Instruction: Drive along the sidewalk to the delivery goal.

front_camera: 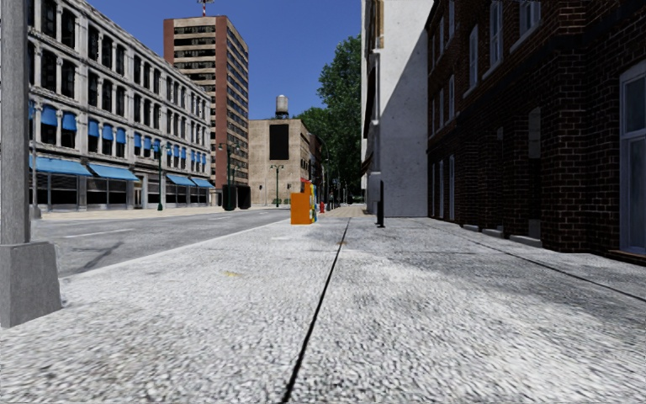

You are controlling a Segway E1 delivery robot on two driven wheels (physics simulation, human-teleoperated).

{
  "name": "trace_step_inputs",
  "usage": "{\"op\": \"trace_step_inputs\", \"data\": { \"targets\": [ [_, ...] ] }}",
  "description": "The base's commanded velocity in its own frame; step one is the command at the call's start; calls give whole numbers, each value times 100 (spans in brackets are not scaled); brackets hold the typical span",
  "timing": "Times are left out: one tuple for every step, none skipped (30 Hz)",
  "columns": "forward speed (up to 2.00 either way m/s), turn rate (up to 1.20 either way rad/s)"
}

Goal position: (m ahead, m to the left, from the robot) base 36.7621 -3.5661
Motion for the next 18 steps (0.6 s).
{"op": "trace_step_inputs", "data": {
  "targets": [
    [200,0],
    [200,0],
    [200,0],
    [200,0],
    [200,0],
    [200,0],
    [200,0],
    [200,0],
    [200,0],
    [200,0],
    [200,0],
    [200,0],
    [200,0],
    [200,0],
    [200,0],
    [200,0],
    [200,0],
    [200,0]
  ]
}}
